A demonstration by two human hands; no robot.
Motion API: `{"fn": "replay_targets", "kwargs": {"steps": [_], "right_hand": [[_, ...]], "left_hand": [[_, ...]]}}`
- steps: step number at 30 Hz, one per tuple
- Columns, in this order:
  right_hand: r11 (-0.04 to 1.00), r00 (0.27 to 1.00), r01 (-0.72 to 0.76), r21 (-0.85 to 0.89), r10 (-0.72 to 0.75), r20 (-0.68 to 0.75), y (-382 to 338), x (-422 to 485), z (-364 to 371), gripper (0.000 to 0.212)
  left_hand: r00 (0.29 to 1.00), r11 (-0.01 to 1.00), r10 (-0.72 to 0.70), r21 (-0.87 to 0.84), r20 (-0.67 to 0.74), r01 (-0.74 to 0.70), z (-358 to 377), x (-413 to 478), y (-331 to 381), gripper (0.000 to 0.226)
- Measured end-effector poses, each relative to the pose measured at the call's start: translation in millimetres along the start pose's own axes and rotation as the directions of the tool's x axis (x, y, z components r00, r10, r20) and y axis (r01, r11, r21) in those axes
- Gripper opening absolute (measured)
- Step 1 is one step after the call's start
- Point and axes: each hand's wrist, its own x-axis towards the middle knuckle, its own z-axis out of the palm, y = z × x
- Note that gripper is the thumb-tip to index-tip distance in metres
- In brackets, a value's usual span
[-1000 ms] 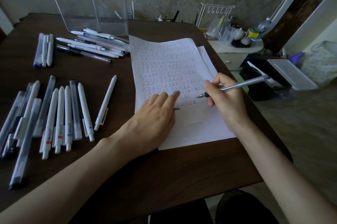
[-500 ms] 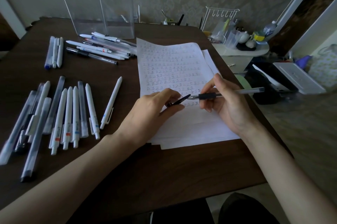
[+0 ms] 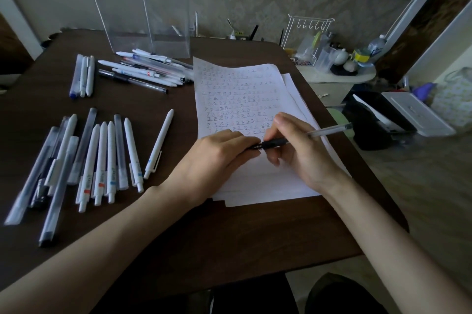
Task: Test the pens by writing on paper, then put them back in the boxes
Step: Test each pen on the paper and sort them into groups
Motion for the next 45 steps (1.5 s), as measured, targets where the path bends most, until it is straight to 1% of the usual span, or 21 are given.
{"fn": "replay_targets", "kwargs": {"steps": [2, 5, 8, 10, 11, 13, 15, 16, 19, 21, 23, 25, 27, 29, 31, 32, 34, 37, 40, 42, 45], "right_hand": [[0.997, 0.999, 0.023, 0.076, -0.02, -0.042, -2.5, 2.3, 12.3, 0.037], [0.994, 0.999, 0.019, 0.111, -0.015, -0.039, -6.0, 5.5, 31.1, 0.037], [0.988, 0.991, -0.123, 0.098, 0.127, -0.035, -7.3, 16.2, 53.0, 0.038], [0.969, 0.976, -0.218, 0.118, 0.216, 0.024, -11.8, 29.3, 70.8, 0.041], [0.963, 0.973, -0.23, 0.14, 0.227, 0.038, -14.6, 38.2, 79.3, 0.044], [0.977, 0.98, -0.194, 0.09, 0.198, -0.035, -19.3, 59.7, 92.5, 0.046], [0.985, 0.984, -0.136, -0.108, 0.122, -0.133, -21.0, 85.2, 101.4, 0.032], [0.971, 0.985, -0.119, -0.207, 0.088, -0.151, -20.4, 99.0, 105.0, 0.024], [0.874, 0.994, -0.061, -0.481, 0.008, -0.112, -10.8, 137.0, 116.6, 0.011], [0.76, 0.996, 0.005, -0.65, -0.061, -0.064, 2.8, 156.5, 124.5, 0.008], [0.619, 0.992, 0.065, -0.782, -0.122, -0.014, 19.4, 170.4, 130.6, 0.013], [0.483, 0.994, 0.061, -0.873, -0.111, 0.008, 31.2, 177.8, 136.9, 0.021], [0.377, 0.996, 0.014, -0.926, -0.084, -0.019, 37.5, 180.8, 141.8, 0.026], [0.332, 0.994, -0.024, -0.943, -0.094, -0.058, 41.0, 181.5, 145.0, 0.025], [0.315, 0.988, -0.032, -0.948, -0.131, -0.077, 42.6, 182.0, 147.1, 0.02], [0.311, 0.985, -0.029, -0.95, -0.155, -0.081, 42.6, 182.4, 147.5, 0.018], [0.348, 0.975, -0.03, -0.937, -0.197, -0.104, 40.1, 181.1, 146.9, 0.014], [0.539, 0.955, -0.001, -0.842, -0.25, -0.161, 25.3, 165.7, 137.7, 0.007], [0.717, 0.945, 0.132, -0.685, -0.3, -0.132, 1.9, 124.9, 117.1, 0.005], [0.784, 0.964, 0.16, -0.599, -0.256, -0.077, -11.3, 87.3, 100.9, 0.004], [0.876, 0.992, 0.095, -0.473, -0.124, -0.03, -23.3, 31.5, 77.8, 0.003]], "left_hand": [[0.999, 0.998, 0.043, 0.056, -0.013, -0.043, -7.5, -1.4, 0.5, 0.031], [0.998, 0.989, 0.061, 0.133, -0.014, -0.058, -20.1, -10.5, -2.2, 0.03], [0.999, 0.986, -0.036, 0.159, -0.035, 0.041, -36.1, -21.0, -8.3, 0.033], [0.982, 0.973, -0.122, 0.178, -0.142, 0.146, -50.5, -26.3, -16.6, 0.032], [0.961, 0.959, -0.169, 0.187, -0.217, 0.211, -59.2, -28.9, -21.8, 0.028], [0.882, 0.904, -0.278, 0.206, -0.381, 0.374, -78.3, -37.2, -32.6, 0.019], [0.775, 0.814, -0.387, 0.211, -0.499, 0.542, -96.5, -50.0, -40.0, 0.012], [0.726, 0.762, -0.433, 0.214, -0.534, 0.611, -103.7, -56.5, -41.5, 0.011], [0.608, 0.609, -0.509, 0.244, -0.61, 0.755, -112.1, -71.1, -44.1, 0.017], [0.548, 0.533, -0.555, 0.238, -0.627, 0.812, -110.1, -75.0, -48.0, 0.022], [0.502, 0.481, -0.607, 0.218, -0.615, 0.849, -107.7, -77.1, -51.9, 0.025], [0.468, 0.443, -0.66, 0.199, -0.588, 0.874, -107.1, -78.8, -54.5, 0.026], [0.449, 0.395, -0.7, 0.222, -0.555, 0.891, -107.6, -80.0, -55.8, 0.026], [0.446, 0.356, -0.729, 0.269, -0.518, 0.895, -108.0, -80.2, -55.8, 0.031], [0.442, 0.348, -0.754, 0.276, -0.485, 0.896, -106.9, -79.4, -54.3, 0.037], [0.447, 0.36, -0.753, 0.266, -0.483, 0.894, -105.9, -78.5, -53.4, 0.038], [0.492, 0.425, -0.716, 0.251, -0.495, 0.87, -104.2, -77.4, -52.8, 0.038], [0.619, 0.575, -0.637, 0.251, -0.46, 0.778, -100.8, -76.9, -54.5, 0.041], [0.746, 0.717, -0.524, 0.26, -0.412, 0.647, -97.2, -72.3, -52.8, 0.047], [0.822, 0.789, -0.422, 0.292, -0.382, 0.54, -95.1, -65.9, -47.5, 0.048], [0.936, 0.838, -0.263, 0.425, -0.234, 0.342, -90.9, -52.9, -36.3, 0.053]]}}
